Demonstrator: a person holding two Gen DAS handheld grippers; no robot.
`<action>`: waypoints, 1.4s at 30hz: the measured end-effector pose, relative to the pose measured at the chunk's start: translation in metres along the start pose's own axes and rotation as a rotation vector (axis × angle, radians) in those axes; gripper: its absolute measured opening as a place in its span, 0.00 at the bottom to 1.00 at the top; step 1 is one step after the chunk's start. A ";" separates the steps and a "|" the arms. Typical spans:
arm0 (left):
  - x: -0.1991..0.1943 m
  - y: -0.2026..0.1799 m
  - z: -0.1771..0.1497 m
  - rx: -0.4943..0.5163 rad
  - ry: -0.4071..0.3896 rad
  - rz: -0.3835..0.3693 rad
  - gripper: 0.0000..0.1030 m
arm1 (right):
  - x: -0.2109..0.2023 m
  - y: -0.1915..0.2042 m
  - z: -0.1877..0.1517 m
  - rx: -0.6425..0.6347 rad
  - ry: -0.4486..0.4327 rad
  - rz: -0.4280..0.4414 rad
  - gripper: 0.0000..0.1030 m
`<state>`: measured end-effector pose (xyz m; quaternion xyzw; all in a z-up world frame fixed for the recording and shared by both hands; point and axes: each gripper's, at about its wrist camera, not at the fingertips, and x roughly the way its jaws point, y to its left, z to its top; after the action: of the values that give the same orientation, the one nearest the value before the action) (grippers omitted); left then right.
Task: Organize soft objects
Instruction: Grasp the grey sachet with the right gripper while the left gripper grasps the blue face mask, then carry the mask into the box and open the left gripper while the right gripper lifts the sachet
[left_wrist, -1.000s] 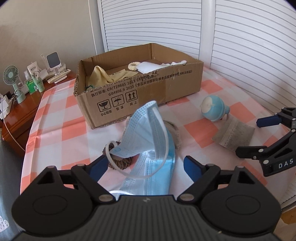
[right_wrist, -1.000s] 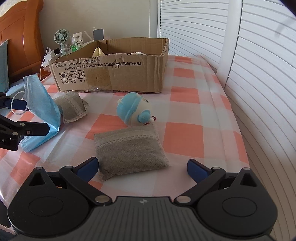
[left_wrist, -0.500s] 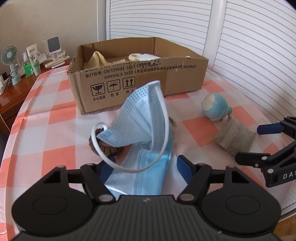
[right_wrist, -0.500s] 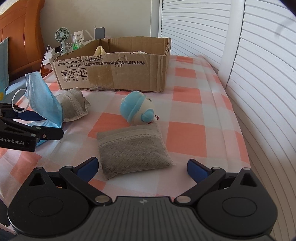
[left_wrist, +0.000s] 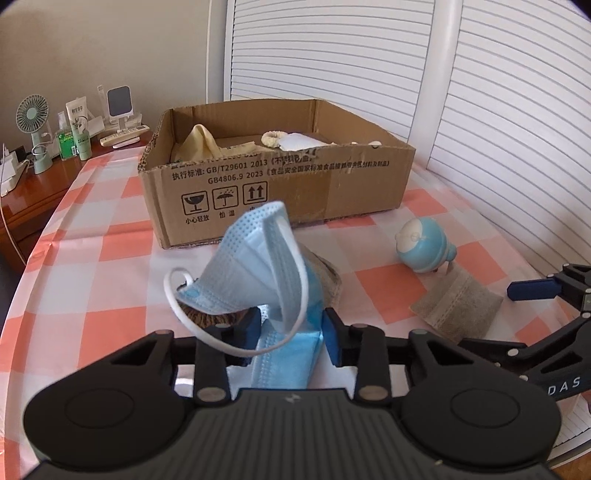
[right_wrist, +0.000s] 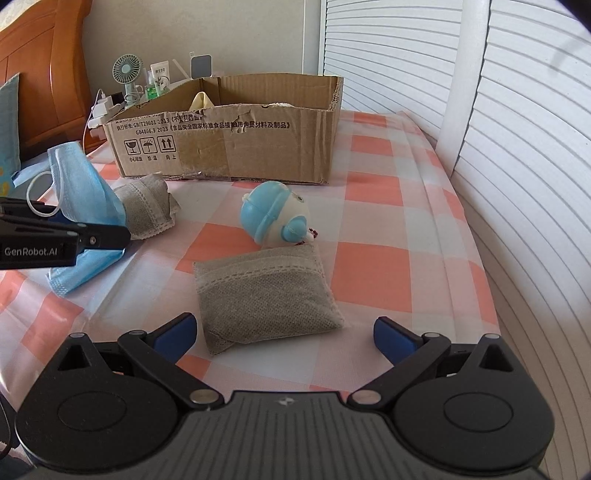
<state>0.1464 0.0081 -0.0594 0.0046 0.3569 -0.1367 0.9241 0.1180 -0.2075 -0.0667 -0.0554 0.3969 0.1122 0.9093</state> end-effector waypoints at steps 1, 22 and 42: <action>-0.001 0.001 0.000 -0.002 -0.002 -0.003 0.29 | 0.000 0.000 0.000 -0.003 0.000 0.002 1.00; -0.016 0.006 0.003 0.045 0.028 -0.046 0.25 | 0.009 0.017 0.015 -0.161 -0.032 0.052 0.61; -0.064 0.004 0.031 0.134 0.021 -0.137 0.24 | -0.046 0.020 0.033 -0.195 -0.122 0.082 0.49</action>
<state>0.1226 0.0250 0.0058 0.0434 0.3563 -0.2231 0.9063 0.1065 -0.1896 -0.0110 -0.1201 0.3299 0.1905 0.9167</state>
